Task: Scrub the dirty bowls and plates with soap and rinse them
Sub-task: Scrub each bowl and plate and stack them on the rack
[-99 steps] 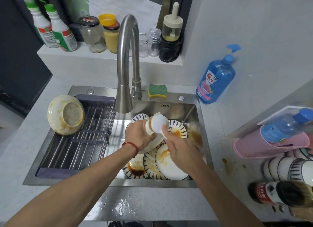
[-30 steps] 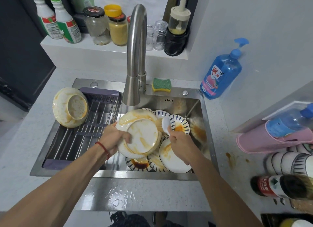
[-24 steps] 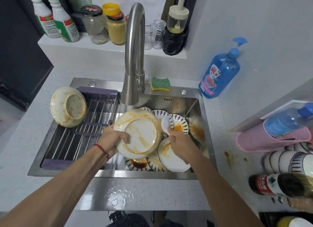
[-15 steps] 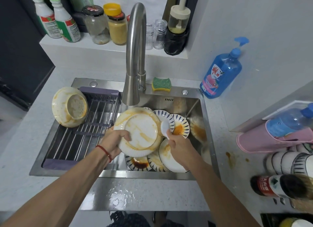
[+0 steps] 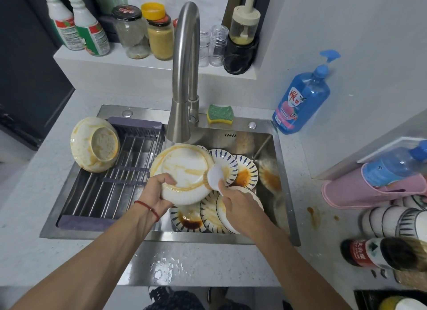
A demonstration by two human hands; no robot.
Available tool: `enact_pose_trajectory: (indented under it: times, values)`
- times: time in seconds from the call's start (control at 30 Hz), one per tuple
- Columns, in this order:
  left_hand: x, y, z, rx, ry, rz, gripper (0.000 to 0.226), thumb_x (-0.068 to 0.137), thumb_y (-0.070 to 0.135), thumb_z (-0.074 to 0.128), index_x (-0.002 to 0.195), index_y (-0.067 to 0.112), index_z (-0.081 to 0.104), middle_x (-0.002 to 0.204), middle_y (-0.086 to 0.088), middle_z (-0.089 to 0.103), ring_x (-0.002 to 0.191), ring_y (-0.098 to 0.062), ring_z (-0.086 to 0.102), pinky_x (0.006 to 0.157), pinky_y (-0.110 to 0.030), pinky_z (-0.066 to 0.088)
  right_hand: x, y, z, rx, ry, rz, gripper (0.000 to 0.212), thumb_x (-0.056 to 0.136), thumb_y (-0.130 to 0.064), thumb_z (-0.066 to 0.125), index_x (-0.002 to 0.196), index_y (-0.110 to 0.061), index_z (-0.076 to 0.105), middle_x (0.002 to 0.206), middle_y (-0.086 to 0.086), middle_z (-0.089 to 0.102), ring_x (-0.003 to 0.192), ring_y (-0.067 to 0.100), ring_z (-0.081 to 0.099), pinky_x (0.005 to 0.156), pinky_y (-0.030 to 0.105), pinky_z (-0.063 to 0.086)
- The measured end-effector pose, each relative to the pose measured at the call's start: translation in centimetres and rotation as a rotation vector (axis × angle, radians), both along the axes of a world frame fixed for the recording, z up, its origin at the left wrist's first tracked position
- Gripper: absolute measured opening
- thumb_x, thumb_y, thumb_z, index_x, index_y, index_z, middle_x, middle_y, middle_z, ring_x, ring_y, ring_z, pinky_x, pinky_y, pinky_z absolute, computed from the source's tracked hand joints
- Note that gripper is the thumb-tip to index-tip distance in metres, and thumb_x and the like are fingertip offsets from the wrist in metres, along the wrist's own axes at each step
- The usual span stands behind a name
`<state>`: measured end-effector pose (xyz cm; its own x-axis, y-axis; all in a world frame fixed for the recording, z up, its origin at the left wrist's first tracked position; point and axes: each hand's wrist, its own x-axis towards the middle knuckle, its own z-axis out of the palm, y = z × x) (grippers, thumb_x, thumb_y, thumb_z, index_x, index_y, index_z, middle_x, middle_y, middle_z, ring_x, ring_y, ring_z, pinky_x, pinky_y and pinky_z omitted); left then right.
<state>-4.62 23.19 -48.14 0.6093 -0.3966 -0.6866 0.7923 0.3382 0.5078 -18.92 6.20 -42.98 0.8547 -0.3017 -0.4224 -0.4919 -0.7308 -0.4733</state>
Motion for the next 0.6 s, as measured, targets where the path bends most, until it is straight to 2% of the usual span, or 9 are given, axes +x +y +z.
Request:
enact_pose_trajectory:
  times: [0.1, 0.17, 0.23, 0.33, 0.4, 0.5, 0.57, 0.6]
  values:
    - [-0.2, -0.6, -0.1, -0.008, 0.033, 0.027, 0.060, 0.079, -0.010, 0.039, 0.132, 0.009, 0.062, 0.133, -0.024, 0.066, 0.125, -0.048, 0.061, 0.108, -0.070, 0.042, 0.4, -0.6, -0.2, -0.017, -0.005, -0.068, 0.053, 0.109, -0.017, 0.037, 0.161, -0.026, 0.028, 0.097, 0.009, 0.065, 0.087, 0.024, 0.062, 0.076, 0.046, 0.054]
    - [-0.3, -1.0, -0.2, -0.012, 0.063, 0.071, 0.058, 0.078, -0.008, 0.042, 0.130, 0.008, 0.063, 0.136, -0.025, 0.064, 0.126, -0.048, 0.060, 0.109, -0.071, 0.041, 0.1, 0.8, -0.4, -0.057, 0.008, -0.014, 0.063, 0.106, -0.012, 0.041, 0.162, -0.031, 0.019, 0.093, 0.005, 0.062, 0.082, 0.021, 0.057, 0.061, 0.040, 0.048]
    - [-0.4, -1.5, -0.2, -0.009, 0.078, 0.105, 0.054, 0.079, -0.007, 0.042, 0.125, 0.007, 0.065, 0.135, -0.024, 0.065, 0.125, -0.047, 0.061, 0.107, -0.069, 0.045, -0.1, 1.7, -0.3, -0.081, 0.042, 0.036, 0.070, 0.103, -0.007, 0.043, 0.162, -0.032, 0.014, 0.091, 0.003, 0.060, 0.076, 0.017, 0.051, 0.055, 0.033, 0.040]
    - [-0.9, -2.3, -0.2, -0.009, 0.087, 0.119, 0.048, 0.081, -0.006, 0.042, 0.121, 0.008, 0.066, 0.121, -0.021, 0.073, 0.117, -0.045, 0.066, 0.095, -0.060, 0.055, 0.3, 0.7, -1.1, -0.170, 0.021, -0.046, 0.070, 0.103, -0.010, 0.044, 0.163, -0.028, 0.012, 0.097, 0.003, 0.062, 0.079, 0.017, 0.052, 0.065, 0.036, 0.050]
    - [-0.9, -2.8, -0.1, -0.015, 0.085, 0.139, 0.046, 0.083, -0.004, 0.041, 0.119, 0.007, 0.066, 0.110, -0.020, 0.075, 0.109, -0.043, 0.069, 0.089, -0.056, 0.058, -0.1, 1.8, -1.3, -0.142, 0.027, -0.018, 0.076, 0.103, -0.010, 0.049, 0.163, -0.031, 0.008, 0.096, 0.003, 0.063, 0.078, 0.016, 0.057, 0.062, 0.034, 0.049]
    - [-0.9, -3.3, 0.2, -0.015, 0.086, 0.170, 0.041, 0.084, -0.004, 0.039, 0.113, 0.006, 0.067, 0.098, -0.017, 0.077, 0.101, -0.041, 0.069, 0.091, -0.055, 0.057, -0.7, 2.5, -1.1, -0.135, 0.005, 0.002, 0.081, 0.102, -0.007, 0.053, 0.163, -0.032, 0.006, 0.091, 0.001, 0.061, 0.070, 0.010, 0.055, 0.055, 0.028, 0.046]
    - [-1.1, -3.7, 0.2, -0.013, 0.086, 0.189, 0.041, 0.083, -0.005, 0.040, 0.112, 0.007, 0.068, 0.100, -0.017, 0.077, 0.103, -0.042, 0.069, 0.094, -0.057, 0.055, -0.1, 1.6, -1.1, -0.168, 0.005, -0.050, 0.080, 0.102, -0.008, 0.051, 0.164, -0.031, 0.006, 0.093, 0.001, 0.061, 0.072, 0.012, 0.053, 0.057, 0.028, 0.042]
    - [-1.1, -3.9, 0.2, -0.010, 0.087, 0.192, 0.042, 0.082, -0.004, 0.040, 0.113, 0.006, 0.068, 0.103, -0.018, 0.076, 0.105, -0.042, 0.068, 0.098, -0.059, 0.053, 0.0, 1.9, -1.3, -0.165, 0.002, -0.053, 0.080, 0.102, -0.009, 0.051, 0.164, -0.032, 0.006, 0.094, 0.002, 0.061, 0.075, 0.013, 0.055, 0.060, 0.030, 0.045]
